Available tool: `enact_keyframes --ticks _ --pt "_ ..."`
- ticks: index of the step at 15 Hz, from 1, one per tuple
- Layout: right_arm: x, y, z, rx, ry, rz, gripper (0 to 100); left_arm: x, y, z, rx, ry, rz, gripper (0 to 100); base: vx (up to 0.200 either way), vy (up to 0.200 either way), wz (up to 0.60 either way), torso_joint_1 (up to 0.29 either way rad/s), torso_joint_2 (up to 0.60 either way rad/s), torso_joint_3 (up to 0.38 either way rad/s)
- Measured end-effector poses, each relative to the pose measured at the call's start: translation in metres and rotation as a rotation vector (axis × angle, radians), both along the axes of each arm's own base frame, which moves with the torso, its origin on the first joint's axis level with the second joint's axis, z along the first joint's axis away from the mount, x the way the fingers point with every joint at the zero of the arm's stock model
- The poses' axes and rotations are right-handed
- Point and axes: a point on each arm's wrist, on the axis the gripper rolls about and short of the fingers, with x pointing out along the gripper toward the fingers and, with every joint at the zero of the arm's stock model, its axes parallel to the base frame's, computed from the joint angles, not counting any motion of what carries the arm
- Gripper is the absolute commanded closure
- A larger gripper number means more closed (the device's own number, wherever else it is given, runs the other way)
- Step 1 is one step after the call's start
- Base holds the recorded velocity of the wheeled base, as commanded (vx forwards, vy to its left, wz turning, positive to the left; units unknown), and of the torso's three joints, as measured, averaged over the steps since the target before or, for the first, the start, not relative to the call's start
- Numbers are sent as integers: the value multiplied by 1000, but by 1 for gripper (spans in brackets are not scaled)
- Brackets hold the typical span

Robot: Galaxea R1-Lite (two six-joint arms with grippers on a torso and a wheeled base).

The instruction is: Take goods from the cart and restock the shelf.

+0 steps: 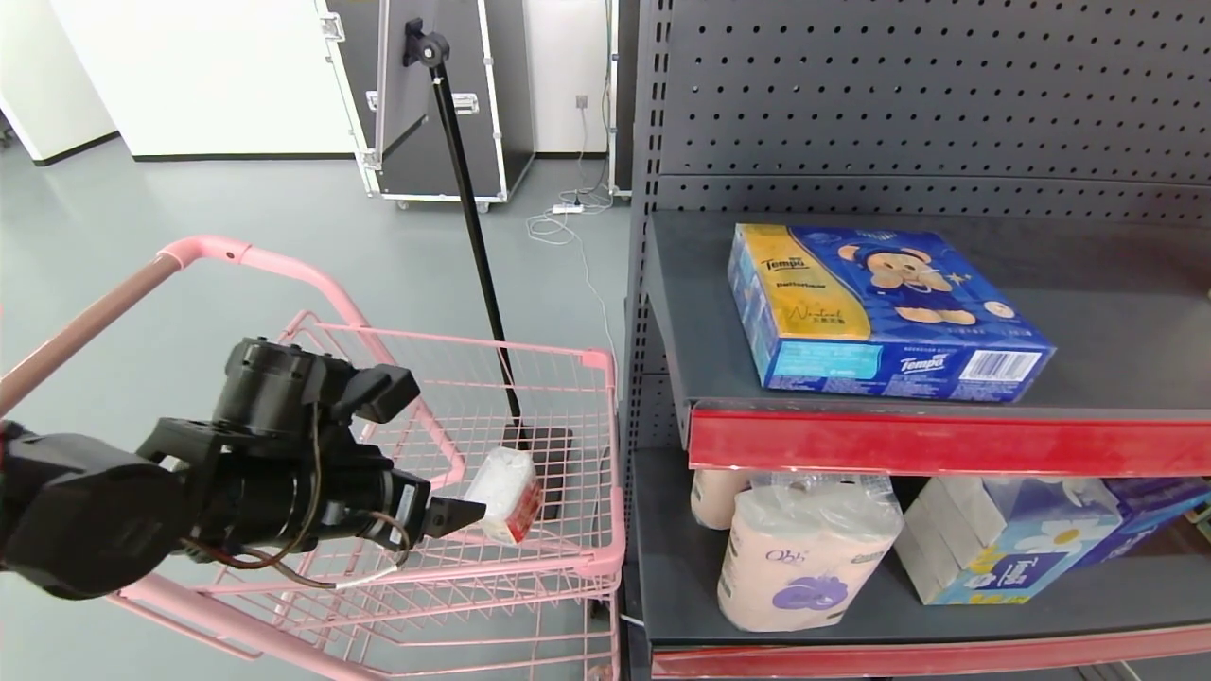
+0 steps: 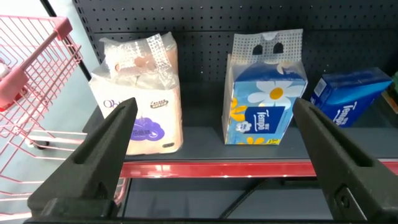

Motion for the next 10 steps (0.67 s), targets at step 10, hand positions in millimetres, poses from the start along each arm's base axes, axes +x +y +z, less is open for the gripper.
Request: enact_keyframes --ticks 10 --pt "0 0 0 0 0 -1 0 37 -44 -42 105 31 -18 0 0 0 0 0 0 0"
